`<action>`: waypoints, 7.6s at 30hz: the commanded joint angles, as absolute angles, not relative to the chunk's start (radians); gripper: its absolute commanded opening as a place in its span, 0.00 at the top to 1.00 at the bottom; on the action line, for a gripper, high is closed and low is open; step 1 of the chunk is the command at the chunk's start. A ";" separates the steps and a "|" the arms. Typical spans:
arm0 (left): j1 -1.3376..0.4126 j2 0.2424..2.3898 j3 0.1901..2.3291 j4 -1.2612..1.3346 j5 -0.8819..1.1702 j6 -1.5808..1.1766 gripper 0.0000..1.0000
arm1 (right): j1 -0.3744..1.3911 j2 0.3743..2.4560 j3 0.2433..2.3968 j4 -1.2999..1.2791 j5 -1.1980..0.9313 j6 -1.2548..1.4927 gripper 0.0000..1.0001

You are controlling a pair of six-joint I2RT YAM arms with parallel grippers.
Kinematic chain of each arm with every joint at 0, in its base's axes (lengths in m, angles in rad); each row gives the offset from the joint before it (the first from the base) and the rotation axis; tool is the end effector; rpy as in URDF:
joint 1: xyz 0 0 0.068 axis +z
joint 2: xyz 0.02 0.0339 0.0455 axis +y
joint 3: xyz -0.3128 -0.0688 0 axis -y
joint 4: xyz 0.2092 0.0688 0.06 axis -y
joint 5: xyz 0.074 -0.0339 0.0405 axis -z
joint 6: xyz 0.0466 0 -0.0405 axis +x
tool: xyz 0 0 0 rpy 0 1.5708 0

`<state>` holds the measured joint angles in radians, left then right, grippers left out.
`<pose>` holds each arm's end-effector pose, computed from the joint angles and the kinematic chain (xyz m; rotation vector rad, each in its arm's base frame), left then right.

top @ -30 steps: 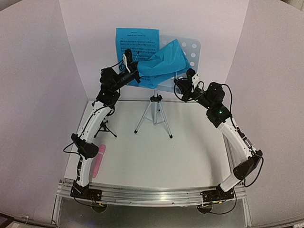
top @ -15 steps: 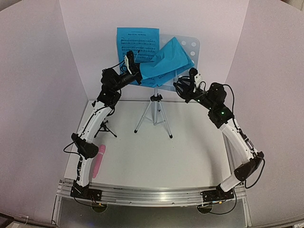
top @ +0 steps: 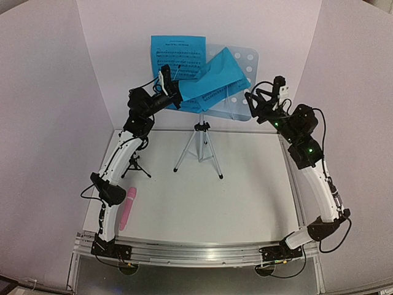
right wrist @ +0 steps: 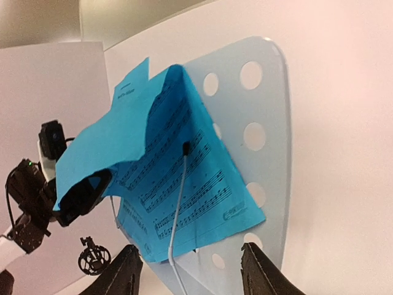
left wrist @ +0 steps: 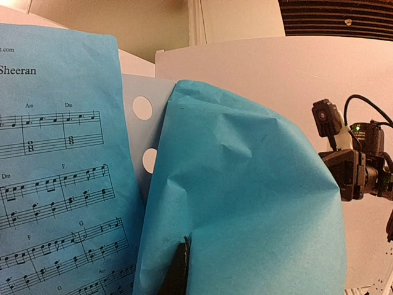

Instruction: Set up the instrument practice props

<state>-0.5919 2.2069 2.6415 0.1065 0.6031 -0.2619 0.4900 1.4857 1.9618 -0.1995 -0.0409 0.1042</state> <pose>0.3725 -0.2823 0.5655 0.7412 0.9400 -1.0647 0.2354 0.1277 0.6073 -0.2865 1.2815 0.5342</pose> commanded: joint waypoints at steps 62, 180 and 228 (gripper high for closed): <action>-0.585 2.125 2.654 0.215 0.489 -0.155 0.77 | 0.468 1.488 1.880 -0.246 0.095 0.208 1.00; -0.629 2.236 2.586 0.585 0.750 0.788 1.00 | 0.468 1.594 2.257 -0.197 -0.117 -0.569 0.34; -0.681 2.366 2.749 0.605 0.569 0.335 1.00 | 0.496 1.571 2.013 -0.281 -0.207 0.221 0.59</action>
<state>-0.6703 2.3458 2.7125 0.5687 0.5808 0.3595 0.4727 1.5764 2.0200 -0.3782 -0.1918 0.2184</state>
